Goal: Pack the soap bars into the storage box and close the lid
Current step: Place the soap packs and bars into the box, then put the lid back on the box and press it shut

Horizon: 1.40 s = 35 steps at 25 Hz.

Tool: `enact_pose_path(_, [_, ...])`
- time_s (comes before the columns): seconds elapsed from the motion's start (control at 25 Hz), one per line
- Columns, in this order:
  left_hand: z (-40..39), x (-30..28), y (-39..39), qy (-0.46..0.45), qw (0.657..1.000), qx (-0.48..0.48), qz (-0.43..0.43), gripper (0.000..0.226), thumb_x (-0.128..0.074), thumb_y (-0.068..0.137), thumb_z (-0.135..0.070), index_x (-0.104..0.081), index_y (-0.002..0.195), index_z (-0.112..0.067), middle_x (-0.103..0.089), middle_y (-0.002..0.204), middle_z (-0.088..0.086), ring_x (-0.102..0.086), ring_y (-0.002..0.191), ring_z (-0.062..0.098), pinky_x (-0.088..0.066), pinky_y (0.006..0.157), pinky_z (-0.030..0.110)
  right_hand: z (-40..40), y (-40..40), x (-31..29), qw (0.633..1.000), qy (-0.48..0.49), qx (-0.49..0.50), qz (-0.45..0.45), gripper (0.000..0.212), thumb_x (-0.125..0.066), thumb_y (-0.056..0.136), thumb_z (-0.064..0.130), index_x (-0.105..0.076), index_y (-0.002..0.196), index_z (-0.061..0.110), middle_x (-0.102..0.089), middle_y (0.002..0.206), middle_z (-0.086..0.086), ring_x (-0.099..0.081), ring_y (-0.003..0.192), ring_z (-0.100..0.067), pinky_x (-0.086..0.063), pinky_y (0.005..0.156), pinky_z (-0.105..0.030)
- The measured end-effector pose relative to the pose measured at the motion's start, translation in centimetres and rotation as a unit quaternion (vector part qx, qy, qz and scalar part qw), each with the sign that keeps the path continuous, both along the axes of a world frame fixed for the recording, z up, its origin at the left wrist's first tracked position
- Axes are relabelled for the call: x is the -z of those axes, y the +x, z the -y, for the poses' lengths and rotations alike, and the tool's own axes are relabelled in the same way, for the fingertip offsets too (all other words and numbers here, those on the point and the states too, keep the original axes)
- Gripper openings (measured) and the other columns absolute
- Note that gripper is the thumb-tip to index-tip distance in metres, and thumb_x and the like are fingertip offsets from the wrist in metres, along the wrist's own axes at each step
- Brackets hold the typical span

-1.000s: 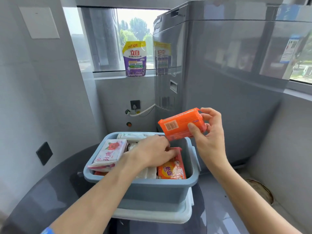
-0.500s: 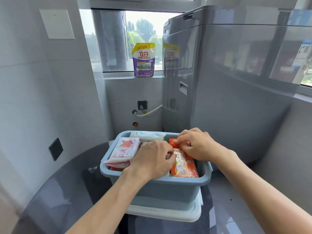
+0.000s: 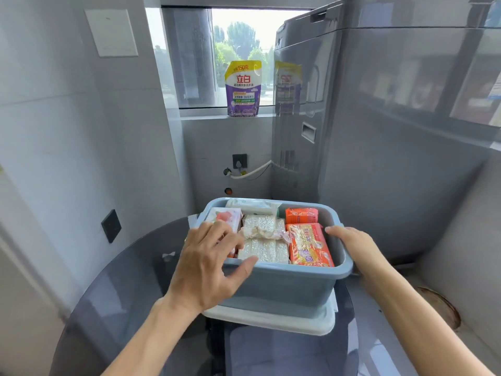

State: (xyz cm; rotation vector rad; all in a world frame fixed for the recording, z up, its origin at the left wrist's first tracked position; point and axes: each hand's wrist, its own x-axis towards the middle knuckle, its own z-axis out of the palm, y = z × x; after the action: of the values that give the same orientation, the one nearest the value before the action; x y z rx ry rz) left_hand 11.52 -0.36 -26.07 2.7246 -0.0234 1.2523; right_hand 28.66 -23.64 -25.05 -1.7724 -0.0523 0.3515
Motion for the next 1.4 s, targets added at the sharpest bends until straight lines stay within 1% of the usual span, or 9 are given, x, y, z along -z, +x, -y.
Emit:
enact_pose_path(0.08, [-0.9, 0.6, -0.5, -0.154, 0.980, -0.126, 0.015, 0.044, -0.064, 0.076, -0.054, -0.057, 0.111, -0.028, -0.057, 0.113, -0.009, -0.051, 0.101, 0.012, -0.036, 0.085, 0.035, 0.0, -0.1, 0.4, 0.999, 0.031, 0.010, -0.043, 0.040, -0.074, 0.077, 0.040, -0.068, 0.103, 0.010, -0.076, 0.085, -0.012, -0.073, 0.060, -0.024, -0.057, 0.054, -0.032])
enact_pose_path(0.2, [-1.9, 0.6, -1.6, -0.621, 0.780, -0.047, -0.060, 0.065, -0.074, 0.060, -0.064, -0.064, 0.115, -0.032, -0.072, 0.112, -0.008, -0.067, 0.092, 0.000, -0.049, 0.079, 0.030, 0.1, -0.9, 1.5, 0.983, 0.128, -0.022, -0.133, 0.057, -0.077, 0.067, 0.051, -0.069, 0.110, 0.015, -0.077, 0.100, -0.016, -0.074, 0.090, -0.035, -0.058, 0.079, -0.046])
enact_pose_path(0.28, [-2.3, 1.3, -1.8, -0.698, 0.712, 0.027, -0.080, 0.057, -0.079, 0.060, -0.058, -0.069, 0.109, -0.030, -0.076, 0.104, -0.003, -0.072, 0.091, 0.009, -0.054, 0.077, 0.033, 0.1, -1.1, 1.8, 0.971, 0.183, -0.045, -0.147, 0.049, -0.073, 0.073, 0.045, -0.068, 0.112, 0.015, -0.078, 0.095, -0.014, -0.075, 0.079, -0.030, -0.057, 0.073, -0.041])
enact_pose_path(0.8, [-5.5, -1.1, -5.8, -0.715, 0.695, 0.043, 0.063, 0.042, -0.077, 0.065, -0.034, -0.069, 0.104, -0.026, -0.077, 0.099, 0.002, -0.072, 0.077, 0.009, -0.049, 0.065, 0.034, -4.8, -2.8, -1.9, 0.966, 0.225, -0.108, -0.075, 0.041, -0.074, 0.065, 0.032, -0.070, 0.100, 0.010, -0.077, 0.091, -0.015, -0.071, 0.071, -0.030, -0.056, 0.060, -0.034])
enact_pose_path(1.0, [-6.8, 0.5, -9.7, -0.748, 0.664, -0.018, -0.004, 0.046, -0.076, 0.072, -0.026, -0.064, 0.115, -0.016, -0.072, 0.115, 0.013, -0.067, 0.092, 0.020, -0.049, 0.076, 0.036, -8.8, -4.0, 0.3, 0.972, 0.165, -0.115, -0.121, 0.030, -0.070, 0.074, 0.021, -0.070, 0.099, 0.005, -0.074, 0.083, -0.017, -0.068, 0.063, -0.030, -0.055, 0.058, -0.034])
enact_pose_path(1.08, [-7.0, -0.2, -10.1, -0.706, 0.703, -0.085, -0.025, 0.072, -0.075, 0.064, -0.038, -0.057, 0.131, -0.019, -0.063, 0.133, 0.008, -0.059, 0.114, 0.022, -0.043, 0.095, 0.039, -9.2, -3.8, 0.9, 0.970, 0.177, -0.125, -0.107, 0.024, -0.073, 0.077, 0.030, -0.076, 0.091, 0.011, -0.076, 0.079, -0.012, -0.071, 0.061, -0.026, -0.058, 0.052, -0.031])
enact_pose_path(1.16, [-5.8, -1.5, -9.7, -0.500, 0.836, -0.225, 0.018, 0.086, -0.068, 0.068, -0.048, -0.040, 0.147, -0.024, -0.045, 0.148, 0.001, -0.042, 0.133, 0.020, -0.031, 0.107, 0.034, -8.9, -3.6, 1.2, 0.975, 0.153, -0.145, -0.073, 0.034, -0.068, 0.082, 0.050, -0.081, 0.083, 0.019, -0.077, 0.076, -0.003, -0.072, 0.064, -0.020, -0.057, 0.054, -0.031])
enact_pose_path(1.24, [-3.0, -2.3, -8.2, -0.242, 0.954, -0.157, 0.077, 0.064, -0.066, 0.078, -0.044, -0.050, 0.137, -0.025, -0.051, 0.136, -0.003, -0.046, 0.125, 0.016, -0.029, 0.104, 0.022, -8.0, -3.4, 2.1, 0.989, 0.066, -0.133, -0.016, 0.045, -0.056, 0.090, 0.057, -0.079, 0.088, 0.018, -0.076, 0.084, -0.002, -0.069, 0.077, -0.022, -0.056, 0.063, -0.037])
enact_pose_path(1.4, [2.3, -0.7, -4.1, 0.023, 0.992, -0.074, -0.096, 0.042, -0.074, 0.074, -0.051, -0.070, 0.106, -0.023, -0.063, 0.103, -0.004, -0.058, 0.097, 0.021, -0.046, 0.087, 0.038, -5.4, -4.4, 4.6, 0.957, -0.182, -0.134, 0.181, 0.034, -0.055, 0.092, 0.038, -0.069, 0.079, 0.010, -0.072, 0.084, -0.008, -0.066, 0.080, -0.029, -0.055, 0.070, -0.043])
